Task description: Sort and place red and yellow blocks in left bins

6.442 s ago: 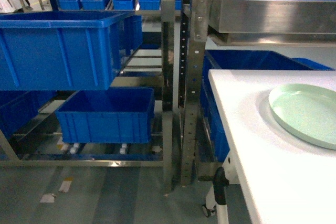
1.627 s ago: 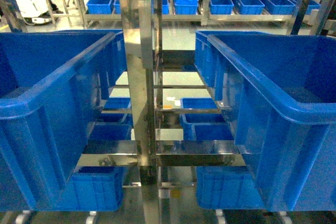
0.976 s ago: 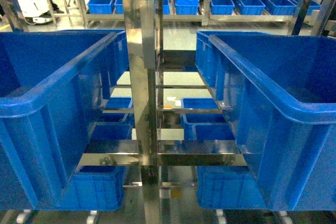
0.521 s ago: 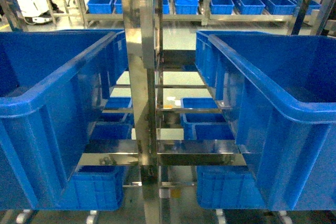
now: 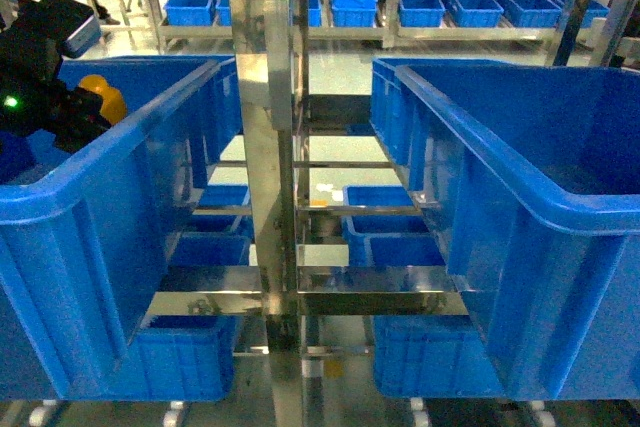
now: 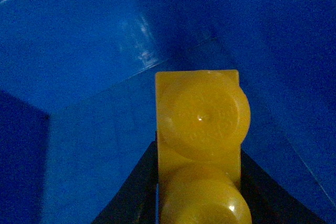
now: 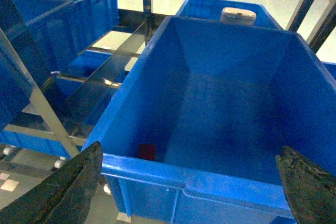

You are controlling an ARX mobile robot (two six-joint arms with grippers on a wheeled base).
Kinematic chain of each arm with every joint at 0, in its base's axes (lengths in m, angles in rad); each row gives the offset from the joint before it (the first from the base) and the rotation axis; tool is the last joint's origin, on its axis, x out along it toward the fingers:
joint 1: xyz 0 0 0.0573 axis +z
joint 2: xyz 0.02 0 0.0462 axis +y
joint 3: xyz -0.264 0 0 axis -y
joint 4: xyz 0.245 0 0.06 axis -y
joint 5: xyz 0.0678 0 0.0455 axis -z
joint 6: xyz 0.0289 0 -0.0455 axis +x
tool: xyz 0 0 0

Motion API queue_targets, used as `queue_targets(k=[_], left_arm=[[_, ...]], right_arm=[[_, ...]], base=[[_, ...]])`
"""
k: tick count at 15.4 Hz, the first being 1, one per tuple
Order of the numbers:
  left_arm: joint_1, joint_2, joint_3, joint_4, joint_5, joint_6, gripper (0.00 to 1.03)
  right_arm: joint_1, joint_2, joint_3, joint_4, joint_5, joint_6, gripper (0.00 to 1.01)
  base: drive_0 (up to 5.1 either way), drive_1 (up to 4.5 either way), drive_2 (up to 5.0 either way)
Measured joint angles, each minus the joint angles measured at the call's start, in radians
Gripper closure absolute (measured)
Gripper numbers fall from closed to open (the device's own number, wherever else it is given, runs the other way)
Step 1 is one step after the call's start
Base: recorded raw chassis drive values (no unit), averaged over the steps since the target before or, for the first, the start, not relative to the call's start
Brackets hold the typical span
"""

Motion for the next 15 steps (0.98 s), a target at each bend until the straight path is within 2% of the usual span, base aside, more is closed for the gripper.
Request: queue_targets(k=[2, 3, 5, 6, 7, 8, 10, 12, 13, 15], left_arm=[[0.035, -0.039, 0.002, -0.048, 0.047, -0.01, 0.5], [0.06, -0.102, -0.018, -0.073, 0.078, -0.035, 0.36], [0.071, -0.24, -0.102, -0.136, 0.158, -0.077, 0.12], [0.075, -0.305, -0.142, -0.208, 0.207, -0.111, 0.03], [0.114, -0.539, -0.238, -0.479, 0.37, -0.249, 0.05], [0.161, -0.737, -0.291, -0.477, 0.374, -0.322, 0.05], [0.17, -0.804, -0.313, -0.419, 0.347, -0.359, 0.05], [0.163, -0.88, -0.352, -0.265, 0.28, -0.43, 0.05], [0.157, -0.892, -0.359, -0.237, 0.277, -0.451, 0.05], [0.154, -0.894, -0.359, -0.233, 0.276, -0.457, 0.05]], right_arm=[[0.0, 0.0, 0.0, 0.0, 0.0, 0.0, 0.03], [0.0, 0.0, 0.0, 0.0, 0.0, 0.0, 0.03], [0.0, 0.0, 0.0, 0.0, 0.0, 0.0, 0.03], [0.0, 0.0, 0.0, 0.0, 0.0, 0.0, 0.03], [0.0, 0.0, 0.0, 0.0, 0.0, 0.0, 0.03], [0.0, 0.0, 0.0, 0.0, 0.0, 0.0, 0.03], [0.0, 0.0, 0.0, 0.0, 0.0, 0.0, 0.03], [0.0, 0.0, 0.0, 0.0, 0.0, 0.0, 0.03], [0.0, 0.0, 0.0, 0.0, 0.0, 0.0, 0.03], [0.0, 0.0, 0.0, 0.0, 0.0, 0.0, 0.03]], base=[[0.0, 0.0, 0.0], [0.0, 0.0, 0.0], [0.0, 0.0, 0.0], [0.0, 0.0, 0.0], [0.0, 0.0, 0.0], [0.0, 0.0, 0.0], [0.0, 0.0, 0.0], [0.0, 0.0, 0.0], [0.0, 0.0, 0.0], [0.0, 0.0, 0.0]])
